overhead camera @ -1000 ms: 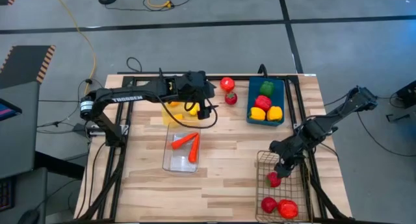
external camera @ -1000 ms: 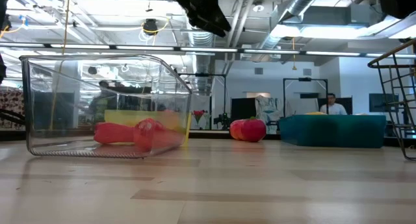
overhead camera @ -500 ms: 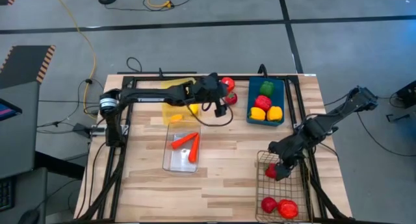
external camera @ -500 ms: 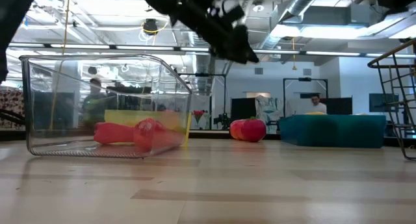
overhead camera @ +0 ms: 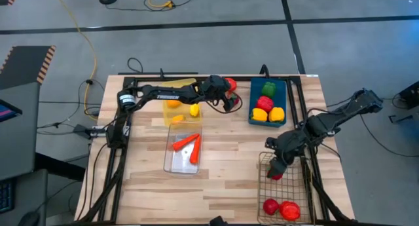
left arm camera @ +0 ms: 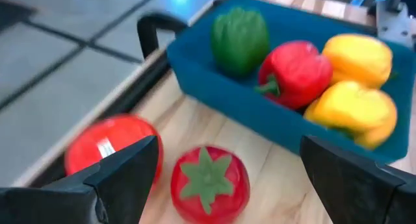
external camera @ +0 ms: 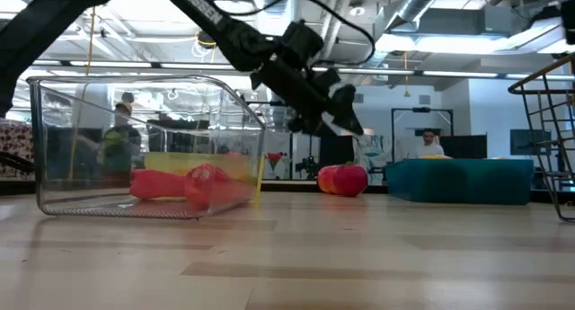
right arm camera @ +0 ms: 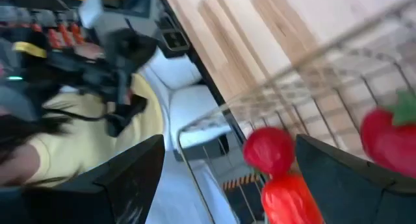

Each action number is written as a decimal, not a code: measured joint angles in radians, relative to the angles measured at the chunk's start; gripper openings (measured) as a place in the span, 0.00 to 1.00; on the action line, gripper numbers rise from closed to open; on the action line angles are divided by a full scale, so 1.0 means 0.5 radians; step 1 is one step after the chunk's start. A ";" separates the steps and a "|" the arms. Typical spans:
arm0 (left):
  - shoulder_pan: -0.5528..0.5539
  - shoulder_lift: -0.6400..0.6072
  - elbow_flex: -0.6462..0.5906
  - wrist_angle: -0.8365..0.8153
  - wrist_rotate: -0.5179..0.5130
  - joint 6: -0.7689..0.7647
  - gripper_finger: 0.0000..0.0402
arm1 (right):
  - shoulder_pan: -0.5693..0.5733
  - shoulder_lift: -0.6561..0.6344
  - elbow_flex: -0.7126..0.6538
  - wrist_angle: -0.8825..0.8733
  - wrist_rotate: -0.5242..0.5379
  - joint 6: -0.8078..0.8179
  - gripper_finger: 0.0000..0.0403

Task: Sort produce into baskets
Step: Put the red tomato into the wire basket

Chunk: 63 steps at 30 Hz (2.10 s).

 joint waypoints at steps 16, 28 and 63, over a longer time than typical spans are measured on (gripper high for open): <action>0.003 0.086 0.021 0.088 -0.092 -0.239 0.89 | -0.346 0.000 0.000 0.131 0.005 -0.274 0.92; -0.001 0.086 0.200 -0.282 -0.057 -0.692 0.89 | -0.500 0.000 0.000 0.136 0.003 -0.328 0.92; 0.184 0.085 1.043 -1.233 -0.030 -0.028 0.89 | -1.055 0.001 0.000 0.670 0.304 -1.420 0.92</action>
